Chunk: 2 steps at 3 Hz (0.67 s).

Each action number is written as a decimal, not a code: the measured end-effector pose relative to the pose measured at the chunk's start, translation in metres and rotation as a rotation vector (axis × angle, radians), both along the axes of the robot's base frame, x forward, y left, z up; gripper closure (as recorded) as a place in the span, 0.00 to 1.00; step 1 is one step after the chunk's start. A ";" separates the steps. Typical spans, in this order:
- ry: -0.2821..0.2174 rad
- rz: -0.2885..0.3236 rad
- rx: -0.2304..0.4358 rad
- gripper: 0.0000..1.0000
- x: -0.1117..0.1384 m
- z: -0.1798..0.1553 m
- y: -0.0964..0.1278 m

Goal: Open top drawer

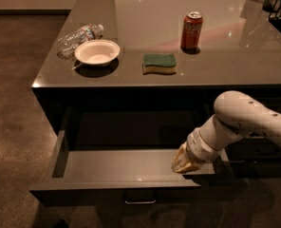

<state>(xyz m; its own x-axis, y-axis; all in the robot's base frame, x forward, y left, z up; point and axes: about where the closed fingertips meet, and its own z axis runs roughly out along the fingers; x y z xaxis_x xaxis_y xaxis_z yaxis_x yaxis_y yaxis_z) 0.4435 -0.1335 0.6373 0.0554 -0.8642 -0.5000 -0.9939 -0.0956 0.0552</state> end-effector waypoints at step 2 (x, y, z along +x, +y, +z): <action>-0.143 -0.043 0.019 1.00 0.023 0.049 -0.010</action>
Offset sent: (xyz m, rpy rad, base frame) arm 0.0373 -0.0180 0.0900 0.0366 -0.2566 -0.0772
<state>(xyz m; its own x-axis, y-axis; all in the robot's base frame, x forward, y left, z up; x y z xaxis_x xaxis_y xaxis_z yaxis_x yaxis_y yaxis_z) 0.4667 -0.1436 0.6862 0.0904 -0.8580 -0.5057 -0.9947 -0.0526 -0.0887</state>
